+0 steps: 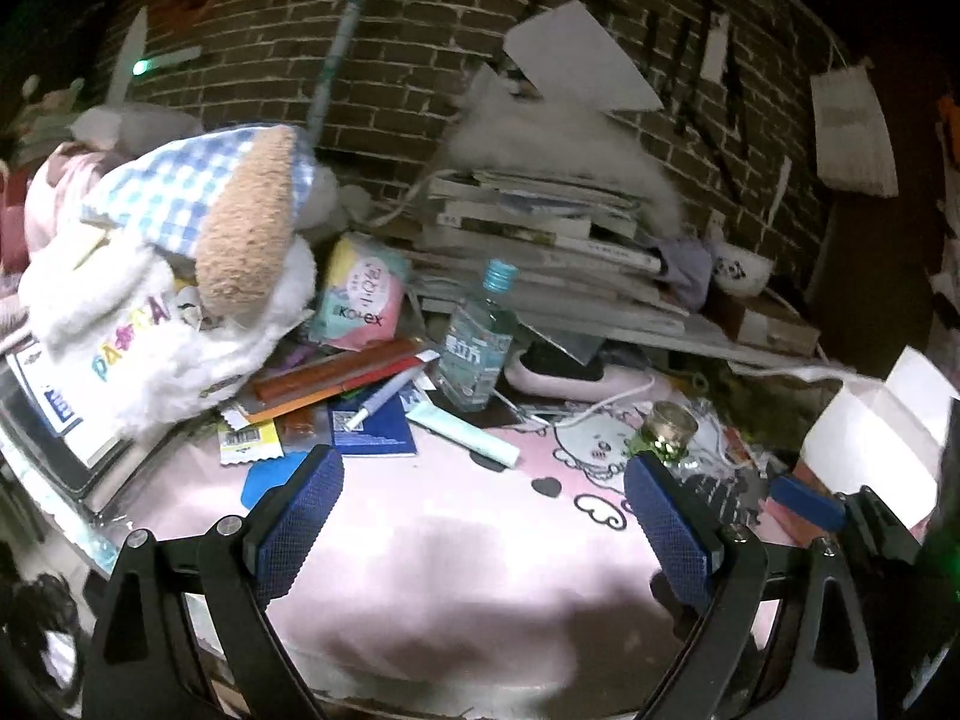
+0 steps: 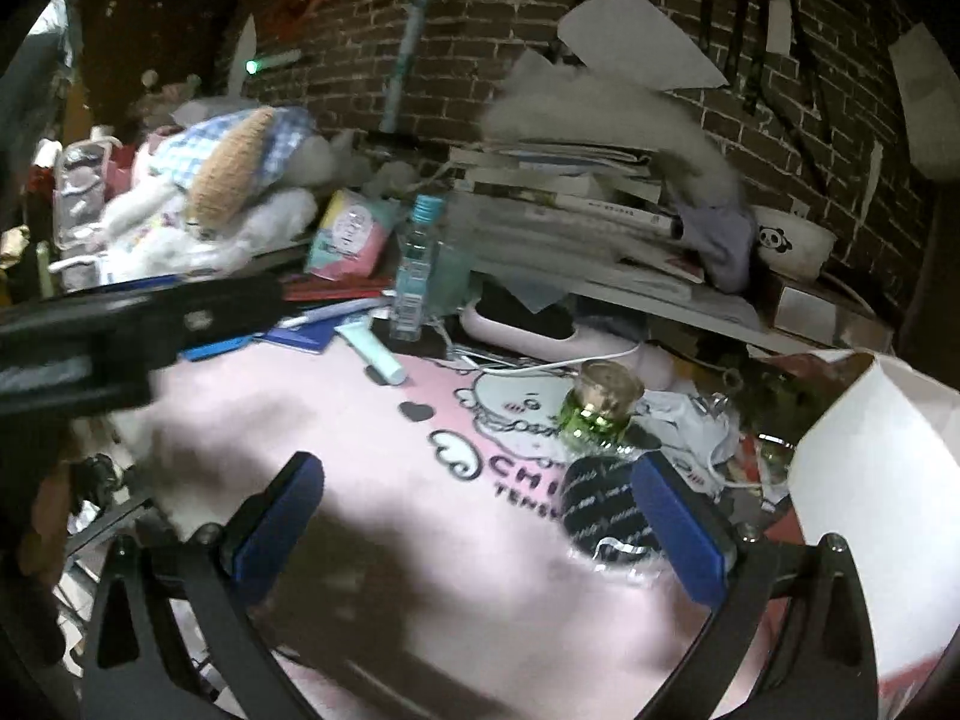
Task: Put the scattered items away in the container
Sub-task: 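Lower the right tool onto the black round compact in clear bag and grasp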
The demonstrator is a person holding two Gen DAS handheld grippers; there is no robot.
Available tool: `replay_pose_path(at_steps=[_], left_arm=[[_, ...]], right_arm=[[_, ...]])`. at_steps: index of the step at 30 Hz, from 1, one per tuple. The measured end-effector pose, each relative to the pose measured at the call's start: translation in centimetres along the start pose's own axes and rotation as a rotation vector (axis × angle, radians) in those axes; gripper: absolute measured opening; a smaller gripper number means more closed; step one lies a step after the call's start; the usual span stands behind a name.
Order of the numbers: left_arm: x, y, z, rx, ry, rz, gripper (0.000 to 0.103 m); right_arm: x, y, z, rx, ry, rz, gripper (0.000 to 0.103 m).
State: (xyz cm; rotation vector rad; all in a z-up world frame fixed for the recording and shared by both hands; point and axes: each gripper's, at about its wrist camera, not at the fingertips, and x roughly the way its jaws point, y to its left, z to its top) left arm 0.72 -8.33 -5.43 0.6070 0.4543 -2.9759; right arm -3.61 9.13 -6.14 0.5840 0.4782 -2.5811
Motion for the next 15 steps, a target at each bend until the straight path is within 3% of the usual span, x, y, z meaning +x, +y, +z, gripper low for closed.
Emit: replay_pose_path(at_steps=[3, 6, 9, 15], left_arm=[[0.1, 0.1, -0.1, 0.007, 0.008, -0.001, 0.095], [0.2, 0.0, -0.3, 0.028, 0.006, -0.007, 0.095], [0.6, -0.2, -0.5, 0.03, 0.01, -0.031, 0.095], [1.6, -0.9, -0.9, 0.022, 0.039, -0.083, 0.095]], right_arm=[[2.1, -1.2, 0.5, 0.011, 0.087, -0.056, 0.102], [4.0, -3.9, 0.1, 0.105, 0.163, -0.078, 0.102], [5.2, -6.1, -0.4, 0.188, 0.211, -0.066, 0.102], [7.4, -6.9, -0.9, 0.213, 0.308, -0.017, 0.102]])
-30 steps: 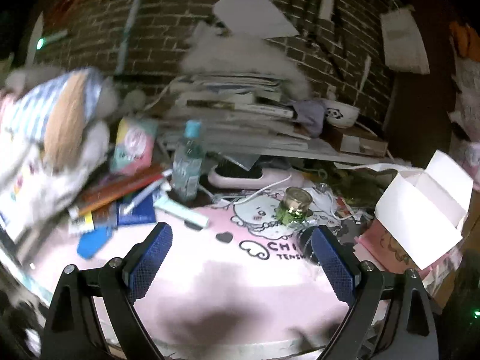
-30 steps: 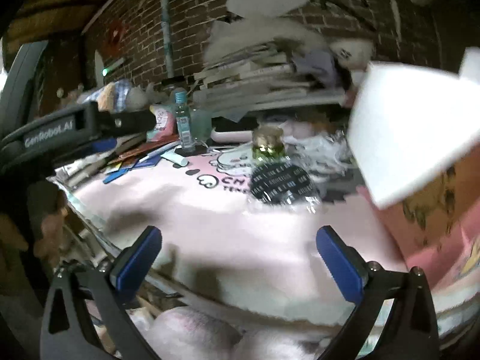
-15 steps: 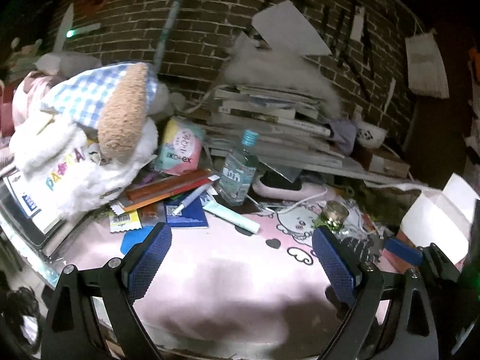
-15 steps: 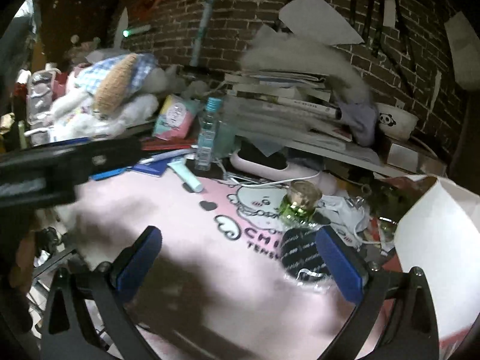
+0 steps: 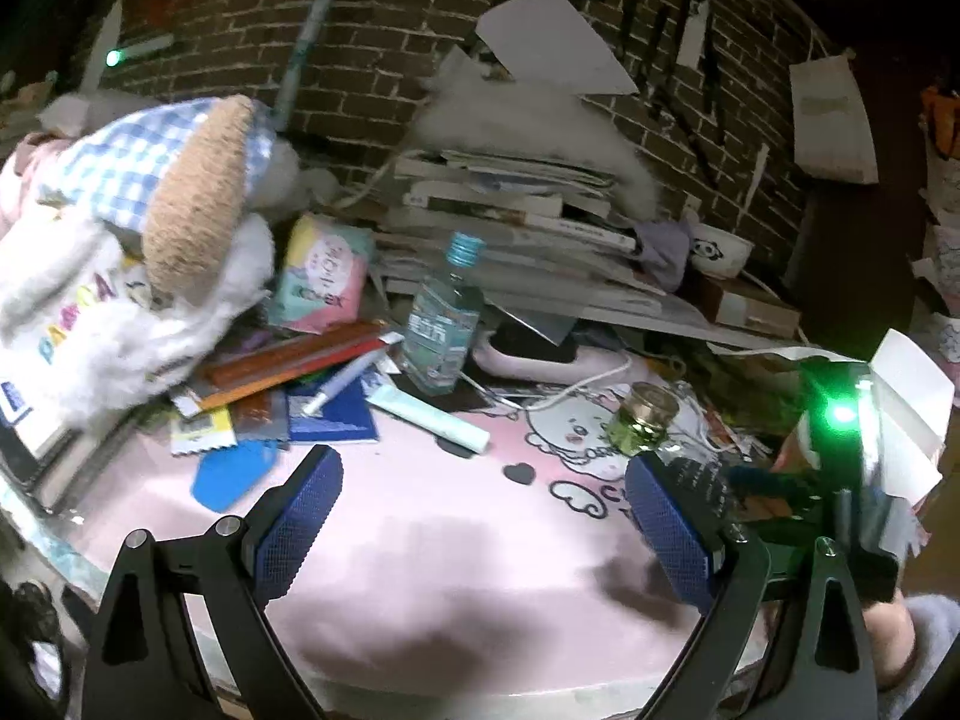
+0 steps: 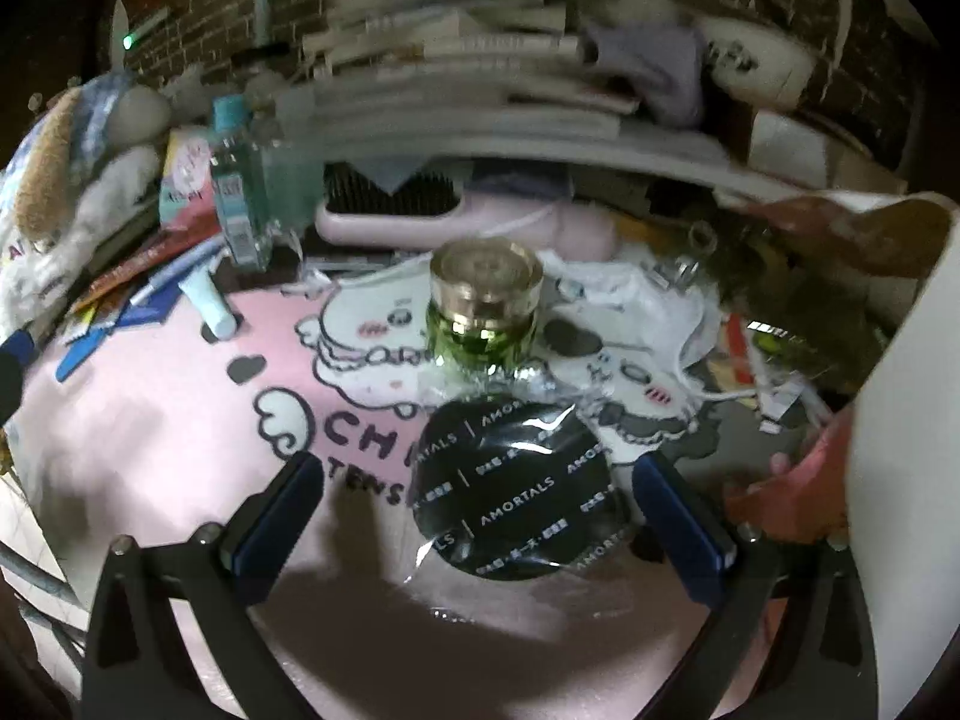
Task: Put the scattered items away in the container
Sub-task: 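Lower the right tool onto the black round compact in clear bag and grasp, then carry the black compact into the white box and open the right tool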
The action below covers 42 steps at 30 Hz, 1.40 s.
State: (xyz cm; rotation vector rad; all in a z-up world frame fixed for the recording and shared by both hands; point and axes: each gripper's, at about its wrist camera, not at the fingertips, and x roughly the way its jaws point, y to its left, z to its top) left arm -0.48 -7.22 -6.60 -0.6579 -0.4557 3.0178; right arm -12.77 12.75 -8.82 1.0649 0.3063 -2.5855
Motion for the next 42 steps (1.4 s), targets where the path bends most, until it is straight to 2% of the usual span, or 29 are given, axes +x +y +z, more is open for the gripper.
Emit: replay_pose_path(at_steps=[6, 10, 15, 16, 23, 29, 36, 42], left_arm=[[0.5, 0.0, -0.2, -0.031, 0.026, -0.008, 0.095], [0.6, 0.0, -0.2, -0.026, 0.024, -0.007, 0.095], [0.6, -0.1, -0.2, -0.023, 0.03, -0.004, 0.095], [0.5, -0.2, -0.2, -0.018, 0.032, 0.005, 0.095], [0.0, -0.5, -0.3, -0.001, 0.039, 0.038, 0.095], [-0.2, -0.5, -0.2, 0.001, 0.041, 0.044, 0.095], [-0.7, -0.8, -0.1, 0.009, 0.048, 0.06, 0.095], [-1.4, -1.2, 0.0, 0.02, 0.031, 0.097, 0.095]], right_arm=[[0.9, -0.8, 0.1, 0.05, 0.048, 0.078, 0.102], [0.5, -0.6, -0.1, 0.034, 0.027, 0.061, 0.086], [0.3, 0.0, 0.0, -0.007, 0.005, 0.085, 0.07], [0.2, 0.1, 0.0, -0.016, 0.0, 0.093, 0.064], [-0.5, 0.7, -0.5, -0.033, -0.018, 0.097, 0.061], [-2.4, 2.6, -0.9, -0.1, -0.072, 0.093, 0.061], [-5.8, 4.5, -0.7, -0.178, -0.186, 0.041, 0.061], [-9.0, 3.5, -0.2, -0.176, -0.268, 0.008, 0.061]])
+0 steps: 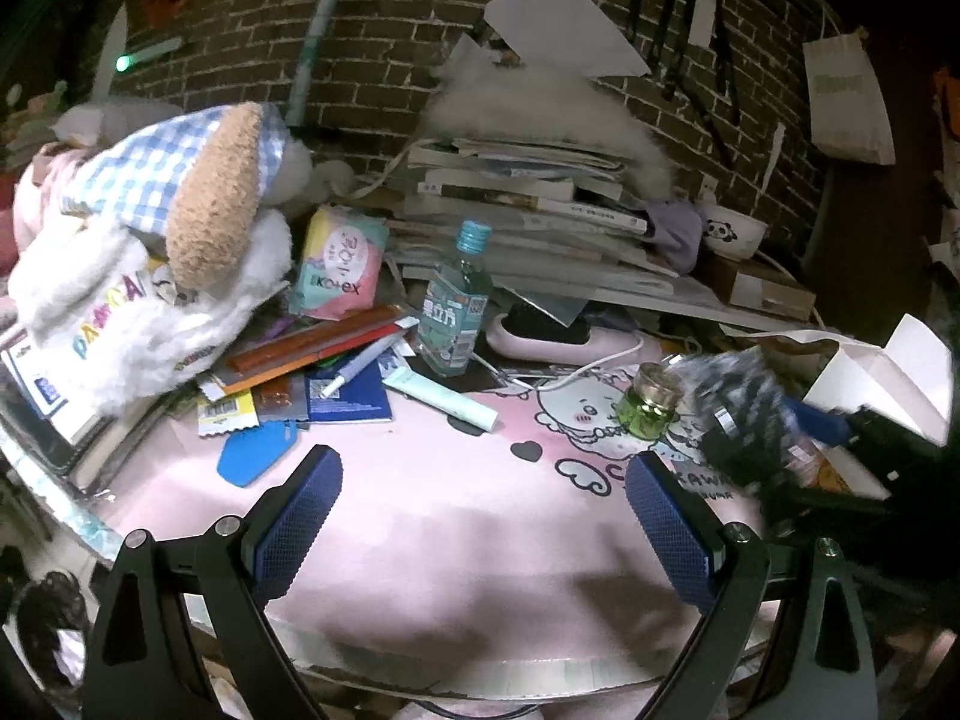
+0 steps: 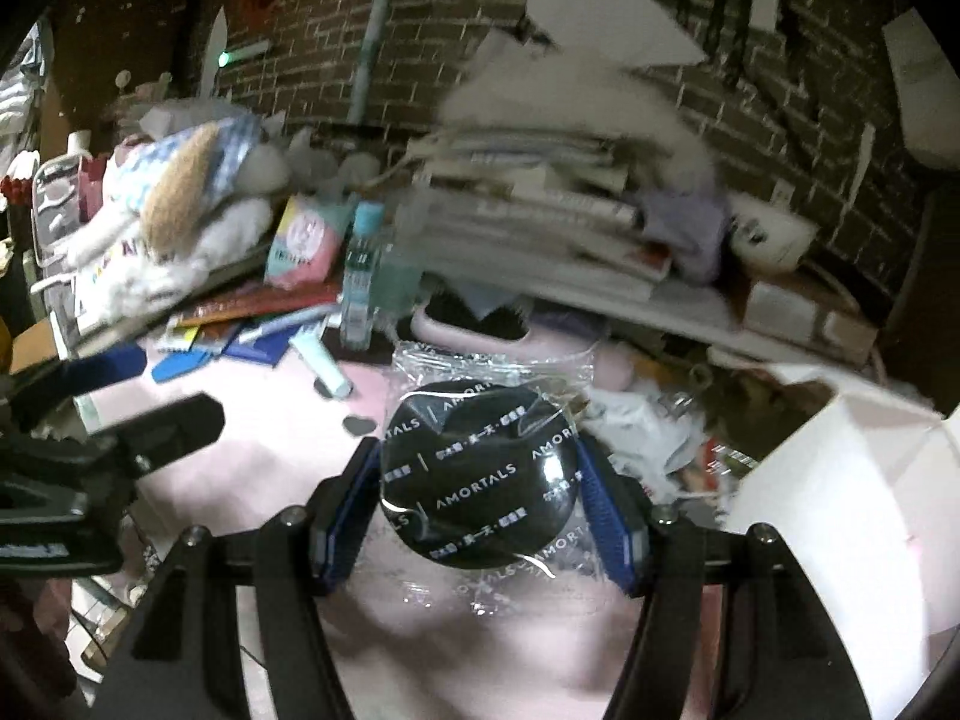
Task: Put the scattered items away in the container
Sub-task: 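Carry the black compact into the white box and open the right tool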
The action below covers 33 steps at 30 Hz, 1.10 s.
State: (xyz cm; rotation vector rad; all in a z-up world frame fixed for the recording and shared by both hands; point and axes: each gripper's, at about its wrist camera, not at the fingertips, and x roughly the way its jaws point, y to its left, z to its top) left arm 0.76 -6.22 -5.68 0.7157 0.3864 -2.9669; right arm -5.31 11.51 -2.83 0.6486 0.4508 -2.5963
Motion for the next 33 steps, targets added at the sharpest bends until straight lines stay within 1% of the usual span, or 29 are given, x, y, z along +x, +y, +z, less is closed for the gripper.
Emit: replay_pose_path(at_steps=[1, 3, 8, 14, 18, 21, 22, 23, 24, 25, 27, 28, 31, 33], left_arm=[[-0.1, -0.1, 0.0, 0.003, -0.003, 0.006, 0.095], [-0.4, -0.4, 0.1, 0.011, -0.01, 0.013, 0.101], [-1.0, -1.2, 0.2, 0.031, -0.037, 0.018, 0.102], [-1.1, -2.3, 0.2, 0.054, -0.038, 0.004, 0.102], [-0.9, -3.3, 0.0, 0.066, -0.03, -0.031, 0.102], [-1.8, -3.6, -0.2, 0.039, -0.114, -0.144, 0.102], [-1.9, -3.8, -0.1, 0.039, -0.103, -0.153, 0.103], [-1.7, -4.0, 0.0, 0.052, -0.083, -0.14, 0.102], [-1.6, -4.4, 0.1, 0.076, -0.069, -0.11, 0.102], [-1.3, -5.1, 0.2, 0.129, -0.052, -0.056, 0.102], [-0.8, -5.8, 0.1, 0.184, -0.02, -0.003, 0.102], [-0.5, -5.9, 0.0, 0.192, -0.006, 0.014, 0.102], [0.0, -5.7, -0.1, 0.173, 0.023, 0.029, 0.102], [0.3, -5.9, -0.2, 0.188, 0.038, 0.053, 0.102]], right_arm=[[-0.4, -0.3, 0.2, 0.002, -0.009, -0.007, 0.061], [-1.6, -1.4, 0.7, 0.009, -0.035, -0.033, 0.061], [-4.0, -4.8, 1.5, 0.038, -0.065, -0.105, 0.061], [-6.4, -9.9, 1.5, 0.059, -0.051, -0.211, 0.061], [-7.7, -13.2, 1.2, 0.076, -0.029, -0.296, 0.061], [-8.2, -16.0, 0.7, 0.092, 0.011, -0.356, 0.061], [-8.2, -16.7, 0.5, 0.096, 0.026, -0.364, 0.061], [-8.2, -17.5, 0.3, 0.103, 0.047, -0.37, 0.061], [-8.1, -18.1, 0.2, 0.107, 0.065, -0.37, 0.061], [-7.9, -18.8, 0.0, 0.106, 0.087, -0.368, 0.061], [-7.4, -19.9, -0.3, 0.098, 0.141, -0.36, 0.061], [-7.1, -20.3, -0.4, 0.095, 0.163, -0.355, 0.061], [-6.2, -21.1, -0.8, 0.077, 0.231, -0.326, 0.061], [-5.7, -21.5, -1.0, 0.078, 0.268, -0.303, 0.062]])
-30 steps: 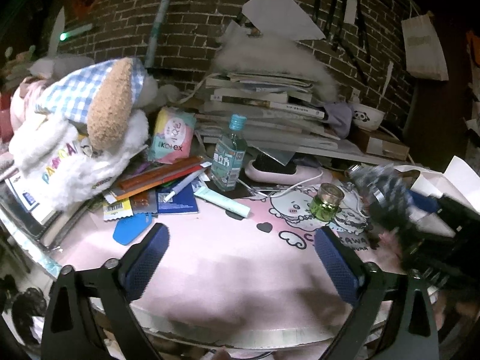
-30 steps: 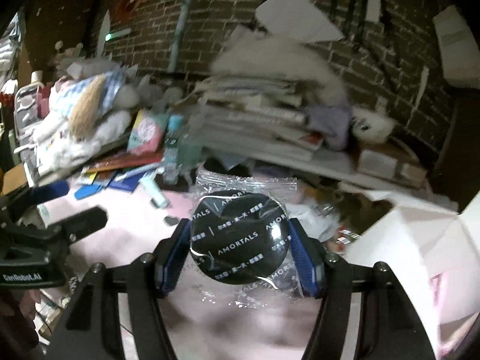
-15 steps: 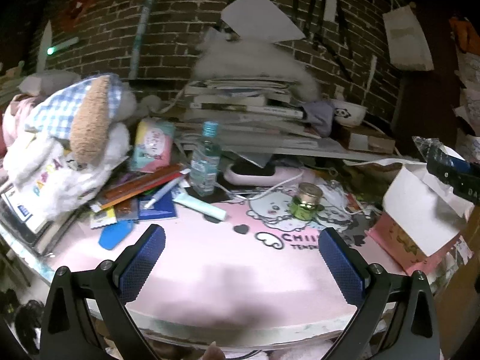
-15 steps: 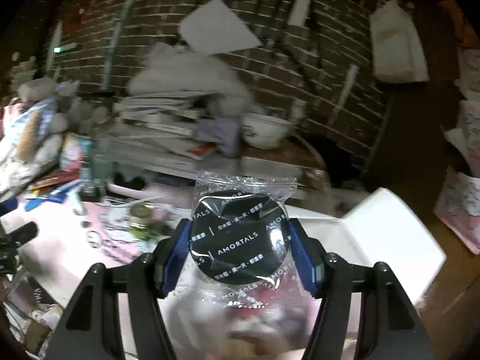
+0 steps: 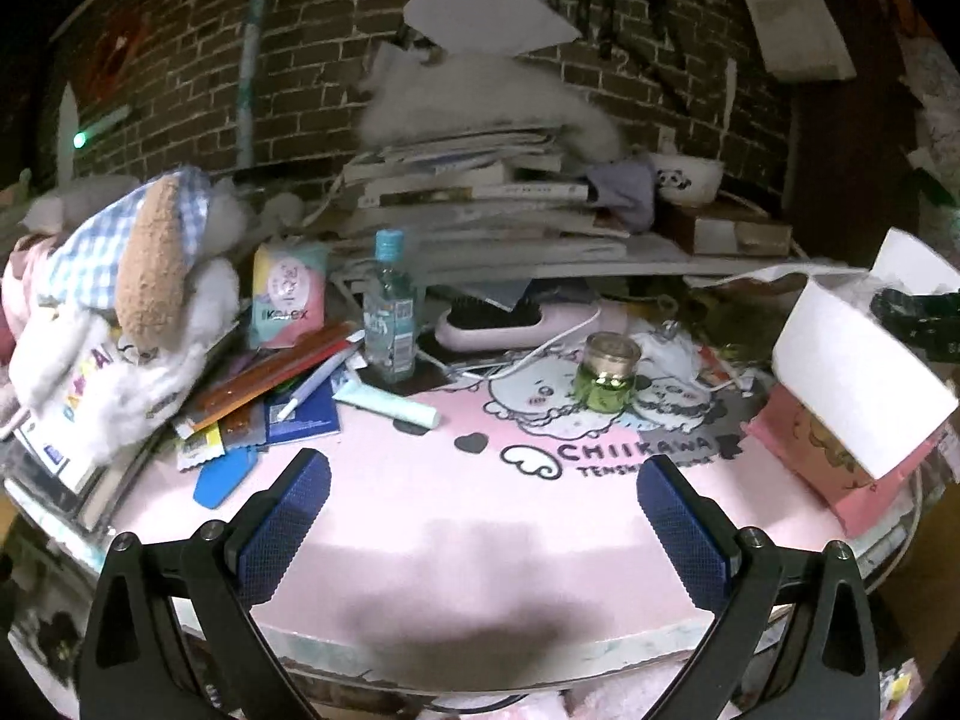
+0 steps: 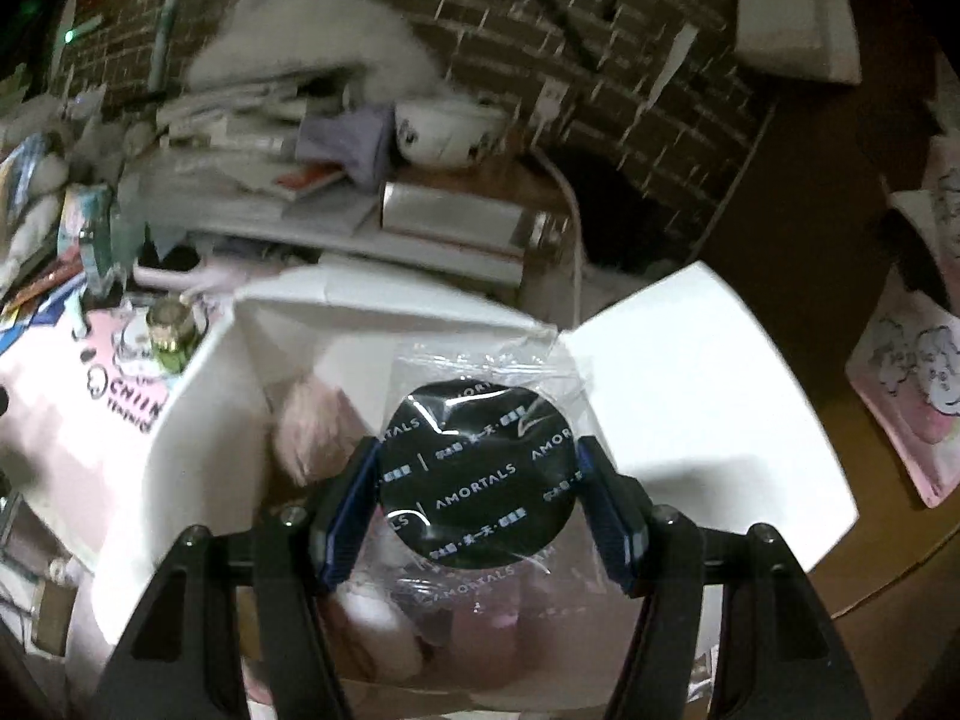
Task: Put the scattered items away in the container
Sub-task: 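Carry the black compact into the white box and open the right tool, then withdraw the right tool from the white box back over the desk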
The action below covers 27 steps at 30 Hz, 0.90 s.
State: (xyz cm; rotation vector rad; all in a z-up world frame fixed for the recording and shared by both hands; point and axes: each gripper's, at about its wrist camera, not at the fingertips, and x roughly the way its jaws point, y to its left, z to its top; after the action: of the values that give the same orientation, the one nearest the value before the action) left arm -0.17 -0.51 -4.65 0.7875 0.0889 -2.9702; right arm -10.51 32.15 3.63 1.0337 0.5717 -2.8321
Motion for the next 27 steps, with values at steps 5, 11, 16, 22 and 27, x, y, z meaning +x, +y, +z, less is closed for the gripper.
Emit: replay_pose_path(at_steps=[5, 11, 16, 22, 27], left_arm=[[0.8, 0.1, -0.2, 0.014, 0.032, 0.04, 0.102], [1.2, 0.3, -0.2, 0.006, 0.048, 0.048, 0.102], [1.5, 0.4, -0.2, 0.006, 0.06, 0.051, 0.102], [1.6, 1.0, -0.4, -0.009, 0.063, 0.042, 0.102], [2.2, 2.4, -0.5, -0.036, 0.07, 0.042, 0.102]], right_arm=[[1.0, -0.3, -0.2, -0.007, 0.047, 0.019, 0.064], [-0.3, 0.1, -0.2, -0.008, -0.006, -0.002, 0.082], [-2.9, 1.2, 0.5, 0.009, -0.117, 0.0, 0.089], [-5.6, 4.1, 1.1, 0.028, -0.237, 0.171, 0.092], [-6.6, 8.8, 0.8, -0.001, -0.269, 0.46, 0.092]])
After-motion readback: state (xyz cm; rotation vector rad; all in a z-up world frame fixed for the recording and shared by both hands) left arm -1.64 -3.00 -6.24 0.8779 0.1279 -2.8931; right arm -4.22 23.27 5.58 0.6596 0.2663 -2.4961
